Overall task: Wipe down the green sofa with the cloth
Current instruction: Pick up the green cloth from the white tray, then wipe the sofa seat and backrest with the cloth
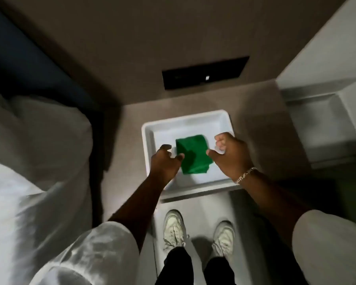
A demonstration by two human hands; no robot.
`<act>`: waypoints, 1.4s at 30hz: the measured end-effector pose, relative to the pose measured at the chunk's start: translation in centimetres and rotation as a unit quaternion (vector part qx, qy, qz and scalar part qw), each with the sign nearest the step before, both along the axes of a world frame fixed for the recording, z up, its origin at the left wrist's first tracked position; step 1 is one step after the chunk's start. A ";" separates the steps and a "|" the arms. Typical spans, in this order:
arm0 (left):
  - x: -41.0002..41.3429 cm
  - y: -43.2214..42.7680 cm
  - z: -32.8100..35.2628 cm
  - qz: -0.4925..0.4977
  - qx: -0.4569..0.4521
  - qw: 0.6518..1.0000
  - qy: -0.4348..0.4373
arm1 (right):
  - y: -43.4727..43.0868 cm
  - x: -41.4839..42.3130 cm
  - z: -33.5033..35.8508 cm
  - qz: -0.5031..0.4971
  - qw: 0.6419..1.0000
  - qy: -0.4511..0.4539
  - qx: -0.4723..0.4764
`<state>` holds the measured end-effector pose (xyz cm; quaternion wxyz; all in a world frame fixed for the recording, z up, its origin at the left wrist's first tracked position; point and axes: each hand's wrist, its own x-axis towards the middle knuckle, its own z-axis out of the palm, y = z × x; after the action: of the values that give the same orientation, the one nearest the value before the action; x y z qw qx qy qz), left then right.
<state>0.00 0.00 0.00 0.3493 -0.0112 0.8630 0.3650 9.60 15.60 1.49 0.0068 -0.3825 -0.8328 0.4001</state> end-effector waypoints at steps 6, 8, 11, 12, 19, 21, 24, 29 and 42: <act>-0.1 2.7 -7.0 0.128 0.045 0.990 -0.039 | -1.6 -2.2 -7.9 -0.047 0.998 -0.038 -0.033; -0.4 2.9 -7.6 0.165 0.080 0.981 -0.065 | -1.5 -2.0 -8.6 -0.094 0.993 -0.025 -0.066; 0.0 2.7 -6.3 0.155 0.108 0.979 -0.079 | -1.5 -1.1 -7.7 -0.164 0.975 0.009 -0.148; 0.6 2.7 -5.0 0.146 0.124 0.979 -0.077 | -1.7 -0.3 -6.7 -0.175 0.971 0.021 -0.163; 8.1 0.5 3.9 0.006 0.185 0.968 -0.172 | -4.6 11.7 3.9 -0.301 0.929 0.077 -0.200; 10.1 -0.2 5.7 -0.082 0.162 0.970 -0.160 | -6.1 15.7 6.3 -0.338 0.910 0.100 -0.219; 15.5 0.6 7.7 -0.213 0.143 0.951 -0.170 | -8.3 23.6 9.1 -0.420 0.870 0.117 -0.231; 25.8 2.8 9.2 -0.346 0.138 0.904 -0.210 | -10.8 35.4 10.0 -0.528 0.794 0.155 -0.259; 61.1 10.3 4.1 -0.528 0.018 0.783 -0.328 | -13.3 68.1 4.5 -0.751 0.527 0.306 -0.256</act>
<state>61.15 10.27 4.11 0.7492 0.3336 0.5609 0.1132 77.69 2.34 5.94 0.4608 -0.7062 -0.0471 0.5356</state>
